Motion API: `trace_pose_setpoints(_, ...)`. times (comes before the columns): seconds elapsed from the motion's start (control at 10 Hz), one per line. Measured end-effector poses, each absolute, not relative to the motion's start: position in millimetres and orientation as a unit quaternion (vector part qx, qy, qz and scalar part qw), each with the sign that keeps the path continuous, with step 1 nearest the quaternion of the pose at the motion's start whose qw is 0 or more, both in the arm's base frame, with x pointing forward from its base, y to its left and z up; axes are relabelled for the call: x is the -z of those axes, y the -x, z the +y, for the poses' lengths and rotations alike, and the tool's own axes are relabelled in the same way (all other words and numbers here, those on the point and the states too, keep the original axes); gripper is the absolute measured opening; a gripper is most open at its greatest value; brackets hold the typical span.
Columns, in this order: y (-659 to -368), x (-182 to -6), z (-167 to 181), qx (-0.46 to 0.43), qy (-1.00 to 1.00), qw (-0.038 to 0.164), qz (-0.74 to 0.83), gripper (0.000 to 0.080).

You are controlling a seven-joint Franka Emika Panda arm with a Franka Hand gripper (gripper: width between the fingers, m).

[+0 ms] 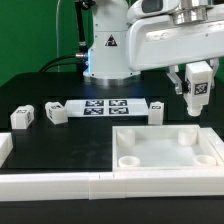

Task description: Assemble one leg

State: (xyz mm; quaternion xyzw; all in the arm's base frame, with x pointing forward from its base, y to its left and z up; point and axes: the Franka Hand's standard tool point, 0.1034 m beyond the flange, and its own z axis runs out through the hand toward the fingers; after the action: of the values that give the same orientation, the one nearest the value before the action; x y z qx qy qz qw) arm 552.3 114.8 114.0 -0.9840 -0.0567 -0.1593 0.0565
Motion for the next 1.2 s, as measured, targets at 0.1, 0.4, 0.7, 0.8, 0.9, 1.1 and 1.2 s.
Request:
trace_pose_setpoints(0.1, -556, -114.6, 111, 0.199, 0.977, 0.051, -0.054, 0.0290)
trace_pose_setpoints(0.4, -582, -98.9, 112, 0.192, 0.978, 0.050, -0.072, 0.0290)
trace_pose_setpoints(0.7, -610, -89.0, 112, 0.195, 0.976, 0.051, -0.082, 0.0290)
trace_pose_setpoints(0.8, -619, -87.8, 109, 0.197, 0.975, 0.050, -0.085, 0.0290)
trace_pose_setpoints(0.9, -620, -89.2, 106, 0.215, 0.972, 0.047, -0.082, 0.0290)
trace_pose_setpoints(1.1, -618, -86.9, 106, 0.211, 0.973, 0.047, -0.082, 0.0291)
trace_pose_setpoints(1.2, -617, -81.8, 105, 0.210, 0.973, 0.046, -0.082, 0.0291)
